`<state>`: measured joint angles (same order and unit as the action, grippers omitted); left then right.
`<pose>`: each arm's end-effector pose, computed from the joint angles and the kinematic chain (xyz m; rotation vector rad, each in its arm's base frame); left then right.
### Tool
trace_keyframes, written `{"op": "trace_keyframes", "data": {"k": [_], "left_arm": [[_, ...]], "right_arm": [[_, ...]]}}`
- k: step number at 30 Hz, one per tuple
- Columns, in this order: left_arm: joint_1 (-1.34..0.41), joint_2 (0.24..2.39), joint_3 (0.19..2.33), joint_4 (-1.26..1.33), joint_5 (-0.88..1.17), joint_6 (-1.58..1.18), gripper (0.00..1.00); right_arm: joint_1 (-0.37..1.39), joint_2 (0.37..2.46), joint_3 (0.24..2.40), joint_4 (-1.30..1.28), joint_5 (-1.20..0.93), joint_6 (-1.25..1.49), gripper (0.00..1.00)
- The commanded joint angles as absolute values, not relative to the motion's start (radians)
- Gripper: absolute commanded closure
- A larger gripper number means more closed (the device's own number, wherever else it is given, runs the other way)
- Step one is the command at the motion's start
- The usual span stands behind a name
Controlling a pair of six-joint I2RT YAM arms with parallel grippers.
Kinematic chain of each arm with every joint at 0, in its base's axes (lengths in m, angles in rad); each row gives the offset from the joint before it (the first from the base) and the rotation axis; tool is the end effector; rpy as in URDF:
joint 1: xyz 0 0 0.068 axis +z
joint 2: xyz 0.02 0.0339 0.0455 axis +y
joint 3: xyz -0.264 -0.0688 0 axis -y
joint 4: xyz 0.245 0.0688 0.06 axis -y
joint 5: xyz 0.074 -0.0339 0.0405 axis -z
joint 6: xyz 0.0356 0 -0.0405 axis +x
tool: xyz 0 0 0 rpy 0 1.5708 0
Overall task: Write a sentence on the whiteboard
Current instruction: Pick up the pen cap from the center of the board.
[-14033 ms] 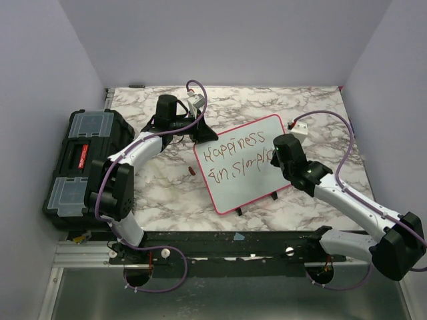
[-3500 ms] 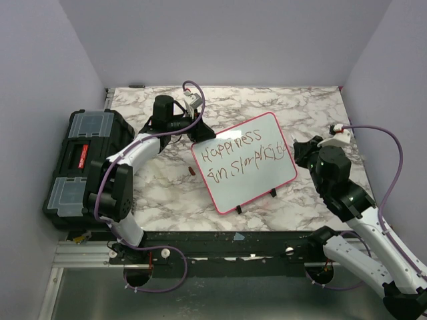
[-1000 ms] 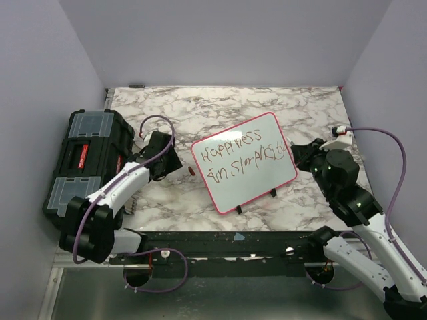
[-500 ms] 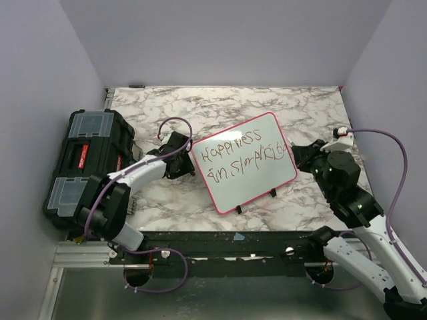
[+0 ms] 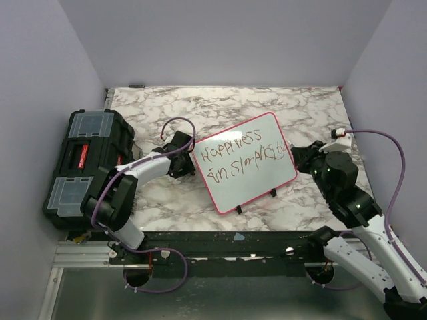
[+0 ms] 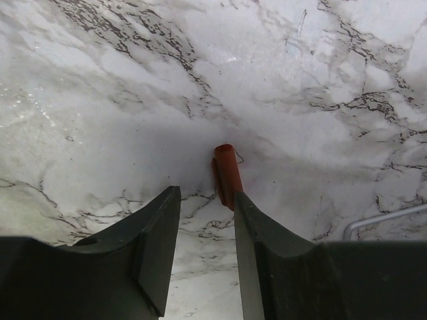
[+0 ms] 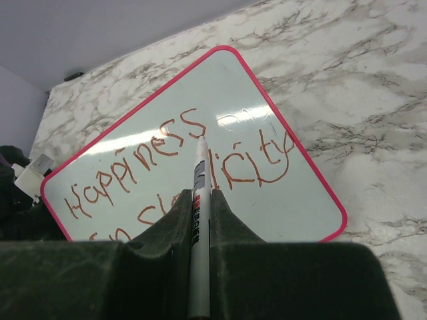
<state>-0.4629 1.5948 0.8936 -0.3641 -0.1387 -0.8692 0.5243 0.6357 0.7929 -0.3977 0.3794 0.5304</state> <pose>0.2752 -0.1319 0.1696 -0.5805 2.5828 -0.2778 0.1314 0.0607 0.3424 0.2754 1.7917 0.4101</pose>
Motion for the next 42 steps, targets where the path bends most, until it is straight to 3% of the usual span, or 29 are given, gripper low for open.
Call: {"op": "trace_keyframes", "data": {"k": [1, 17, 28, 42], "left_arm": [[-0.476, 1.627, 0.927, -0.341, -0.141, -0.88, 0.63], [-0.494, 1.708, 0.976, -0.411, -0.182, -0.877, 0.67], [-0.495, 1.704, 0.965, -0.401, -0.194, -0.862, 1.0], [-0.494, 1.478, 0.862, -0.338, -0.198, -0.703, 1.0]], "right_arm": [[0.529, 0.626, 0.774, -0.393, 0.392, 0.522, 0.99], [0.529, 0.614, 0.767, -0.4, 0.404, 0.521, 0.99], [0.528, 0.607, 0.769, -0.408, 0.415, 0.518, 0.99], [0.529, 0.616, 0.814, -0.377, 0.322, 0.461, 0.99]]}}
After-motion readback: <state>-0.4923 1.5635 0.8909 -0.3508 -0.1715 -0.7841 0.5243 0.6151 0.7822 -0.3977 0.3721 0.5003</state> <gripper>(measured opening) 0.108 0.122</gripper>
